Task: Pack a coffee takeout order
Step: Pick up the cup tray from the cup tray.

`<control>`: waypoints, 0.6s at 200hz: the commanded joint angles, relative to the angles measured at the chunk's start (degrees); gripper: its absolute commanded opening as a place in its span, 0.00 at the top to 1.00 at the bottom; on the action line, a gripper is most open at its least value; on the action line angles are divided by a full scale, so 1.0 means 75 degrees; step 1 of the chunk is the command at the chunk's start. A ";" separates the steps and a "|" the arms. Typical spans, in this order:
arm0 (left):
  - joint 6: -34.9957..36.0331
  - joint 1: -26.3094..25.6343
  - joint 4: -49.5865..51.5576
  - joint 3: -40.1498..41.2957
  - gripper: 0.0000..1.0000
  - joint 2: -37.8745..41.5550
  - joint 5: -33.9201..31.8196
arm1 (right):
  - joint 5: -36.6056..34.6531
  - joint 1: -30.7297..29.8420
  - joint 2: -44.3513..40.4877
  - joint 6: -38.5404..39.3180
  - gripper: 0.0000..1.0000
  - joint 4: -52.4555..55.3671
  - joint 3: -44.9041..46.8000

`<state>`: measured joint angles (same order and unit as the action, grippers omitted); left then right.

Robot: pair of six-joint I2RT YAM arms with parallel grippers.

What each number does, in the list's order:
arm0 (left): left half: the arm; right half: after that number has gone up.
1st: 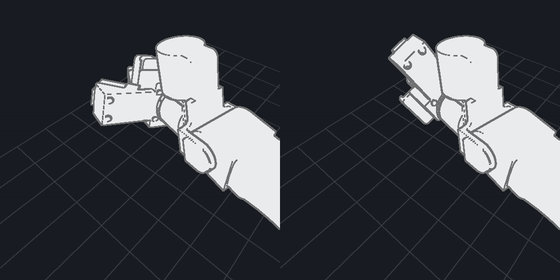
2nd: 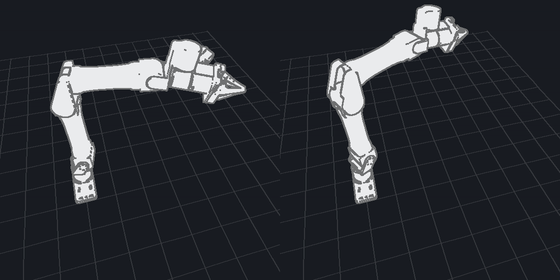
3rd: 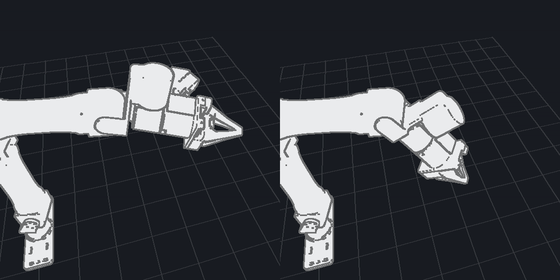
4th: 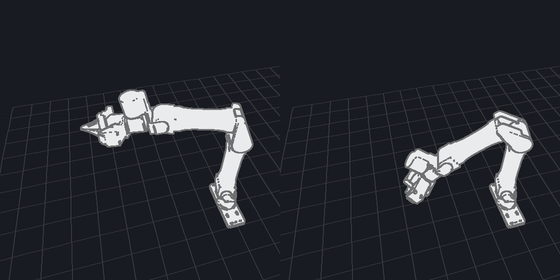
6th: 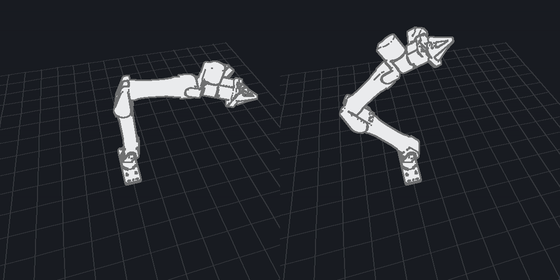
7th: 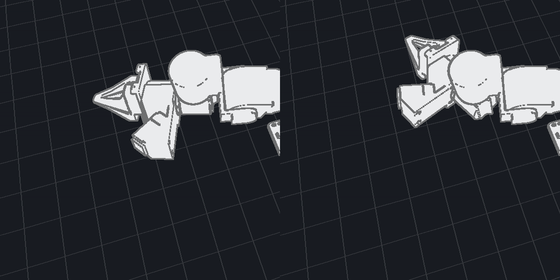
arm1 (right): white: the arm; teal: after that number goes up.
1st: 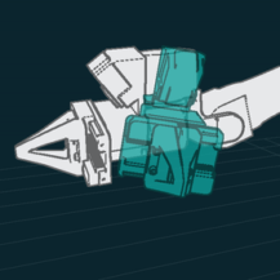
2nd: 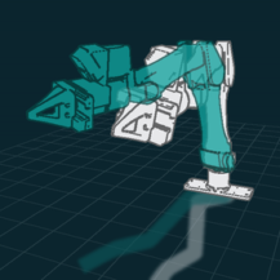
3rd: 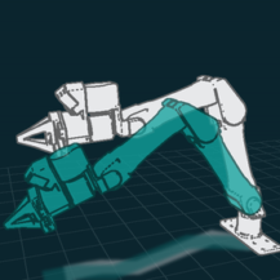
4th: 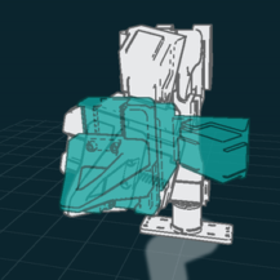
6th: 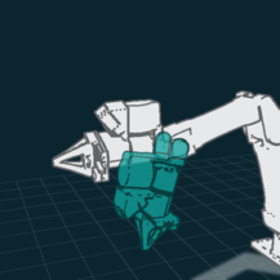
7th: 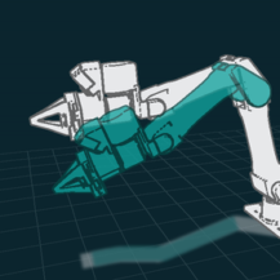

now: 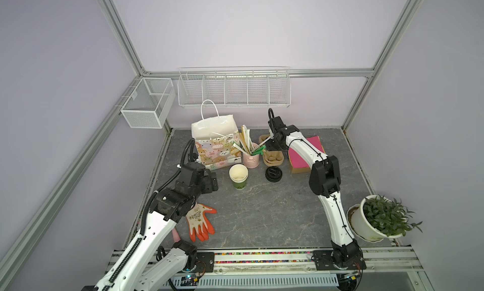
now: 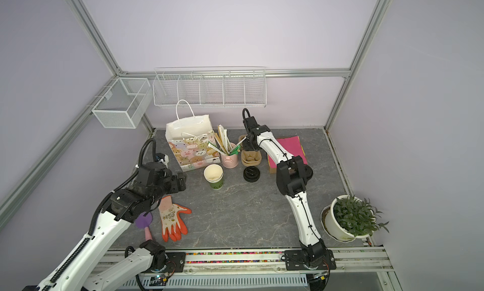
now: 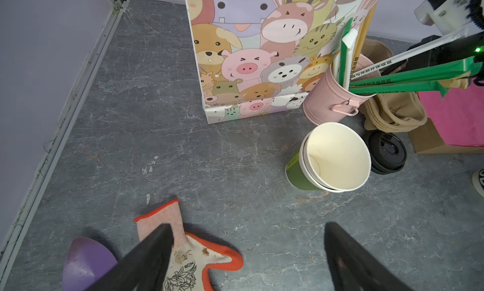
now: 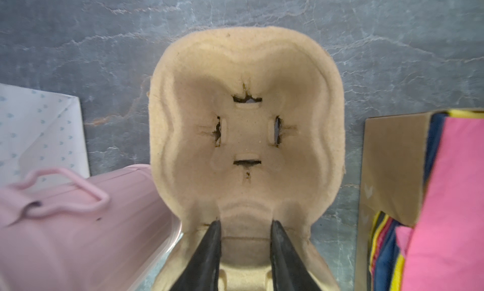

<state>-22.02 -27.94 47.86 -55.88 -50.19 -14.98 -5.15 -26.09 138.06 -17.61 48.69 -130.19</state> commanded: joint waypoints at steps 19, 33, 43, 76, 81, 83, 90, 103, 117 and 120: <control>0.0006 0.0081 0.0041 0.0067 0.09 -0.0018 0.0049 | -0.0122 -0.0045 -0.0774 -0.0019 0.68 0.0065 -0.0114; 0.0008 0.0093 0.0041 0.0067 0.09 -0.0033 0.0060 | -0.0153 -0.0049 -0.0852 -0.0020 0.69 0.0094 -0.0094; 0.0007 0.0102 0.0039 0.0067 0.09 -0.0055 0.0086 | -0.0165 -0.0040 -0.0899 -0.0011 0.69 0.0094 -0.0043; 0.0017 0.0111 0.0041 0.0067 0.09 -0.0130 0.0171 | -0.0189 -0.0047 -0.0762 0.0084 0.66 0.0269 0.0045; 0.0007 0.0116 0.0040 0.0067 0.10 -0.0127 0.0174 | -0.0202 -0.0049 -0.0733 0.0075 0.66 0.0284 0.0066; 0.0013 0.0116 0.0035 0.0067 0.09 -0.0128 0.0182 | -0.0210 -0.0046 -0.0722 0.0081 0.66 0.0292 0.0081; 0.0004 0.0111 0.0032 0.0067 0.10 -0.0137 0.0181 | -0.0226 -0.0043 -0.0683 0.0070 0.66 0.0294 0.0124; 0.0015 0.0116 0.0029 0.0067 0.09 -0.0145 0.0192 | -0.0198 -0.0041 -0.0632 0.0059 0.69 0.0245 0.0221; 0.0018 0.0117 0.0029 0.0067 0.09 -0.0163 0.0204 | -0.0169 -0.0049 -0.0606 0.0055 0.71 0.0155 0.0340; 0.0014 0.0117 0.0029 0.0067 0.10 -0.0176 0.0215 | -0.0169 -0.0046 -0.0595 0.0057 0.71 0.0153 0.0343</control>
<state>-22.02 -27.38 47.86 -55.88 -51.18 -13.80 -6.09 -26.09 133.73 -17.54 49.60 -129.56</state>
